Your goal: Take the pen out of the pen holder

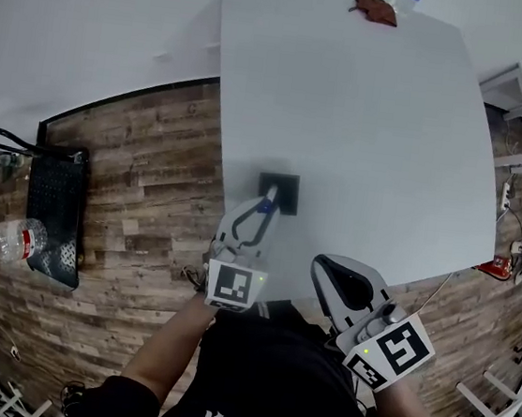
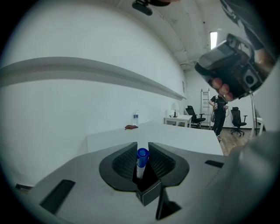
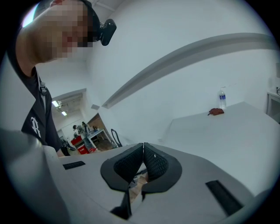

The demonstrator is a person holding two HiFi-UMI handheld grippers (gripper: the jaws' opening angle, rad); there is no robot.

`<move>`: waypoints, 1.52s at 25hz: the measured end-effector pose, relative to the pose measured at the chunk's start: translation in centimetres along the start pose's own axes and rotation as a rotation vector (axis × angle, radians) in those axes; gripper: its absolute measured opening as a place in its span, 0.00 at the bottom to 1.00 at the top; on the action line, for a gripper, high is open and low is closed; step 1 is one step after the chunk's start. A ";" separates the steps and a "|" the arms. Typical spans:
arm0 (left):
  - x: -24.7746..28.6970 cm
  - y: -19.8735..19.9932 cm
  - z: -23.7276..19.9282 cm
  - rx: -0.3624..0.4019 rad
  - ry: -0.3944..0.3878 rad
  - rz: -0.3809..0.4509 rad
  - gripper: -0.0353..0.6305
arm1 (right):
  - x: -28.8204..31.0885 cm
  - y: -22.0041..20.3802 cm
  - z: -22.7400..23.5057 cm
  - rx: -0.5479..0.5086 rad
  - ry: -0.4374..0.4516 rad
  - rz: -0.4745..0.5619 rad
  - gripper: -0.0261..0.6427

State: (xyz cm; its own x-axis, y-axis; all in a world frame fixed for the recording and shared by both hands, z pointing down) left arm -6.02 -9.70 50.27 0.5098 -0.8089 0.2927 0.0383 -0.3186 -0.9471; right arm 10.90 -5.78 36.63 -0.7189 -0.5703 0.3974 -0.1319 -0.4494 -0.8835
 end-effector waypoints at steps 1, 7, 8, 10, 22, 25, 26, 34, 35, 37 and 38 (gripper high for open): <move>-0.2 0.6 0.1 0.007 -0.004 0.008 0.17 | -0.1 0.2 0.0 0.000 0.001 0.013 0.06; -2.0 4.4 1.0 0.015 -0.010 0.031 0.17 | -0.6 1.0 -0.1 -0.034 0.023 0.055 0.06; -2.4 5.1 1.3 0.020 -0.012 0.035 0.17 | -0.8 1.1 -0.1 -0.042 0.027 0.060 0.06; -3.1 6.3 2.1 0.024 -0.018 0.031 0.17 | -1.1 1.4 -0.2 -0.058 0.035 0.074 0.06; -7.4 10.5 5.4 0.031 -0.017 0.076 0.17 | -2.4 2.6 -1.4 -0.142 0.085 0.155 0.06; -8.2 11.6 5.6 0.031 -0.007 0.105 0.17 | -2.5 2.9 -1.6 -0.155 0.091 0.166 0.06; -8.5 12.0 5.6 0.028 -0.005 0.113 0.17 | -2.6 3.0 -1.7 -0.160 0.093 0.168 0.06; -11.4 15.2 6.3 -0.017 0.014 0.170 0.17 | -3.2 3.7 -1.7 -0.194 0.083 0.190 0.06; -11.7 15.5 6.5 -0.016 0.016 0.172 0.17 | -3.4 3.8 -1.6 -0.198 0.080 0.193 0.06; -12.1 16.1 6.8 -0.016 0.016 0.175 0.17 | -3.6 4.0 -1.6 -0.209 0.078 0.196 0.06; -12.3 16.3 6.9 -0.017 0.015 0.179 0.17 | -3.7 4.1 -1.6 -0.216 0.078 0.196 0.06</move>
State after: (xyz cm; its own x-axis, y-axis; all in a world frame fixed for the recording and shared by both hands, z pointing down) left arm -5.75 -1.50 30.36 0.4941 -0.8608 0.1218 -0.0662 -0.1769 -0.9820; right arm 11.89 -4.40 31.09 -0.7941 -0.5737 0.2008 -0.1212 -0.1743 -0.9772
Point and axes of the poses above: the fingertips, and each gripper's own axes: x forward along the fingers, z to its right, y out of its top, the point moved 9 cm from there along -x, backward along the fingers, and after that the axes turned 8 degrees about -x, right-handed, at the moved point
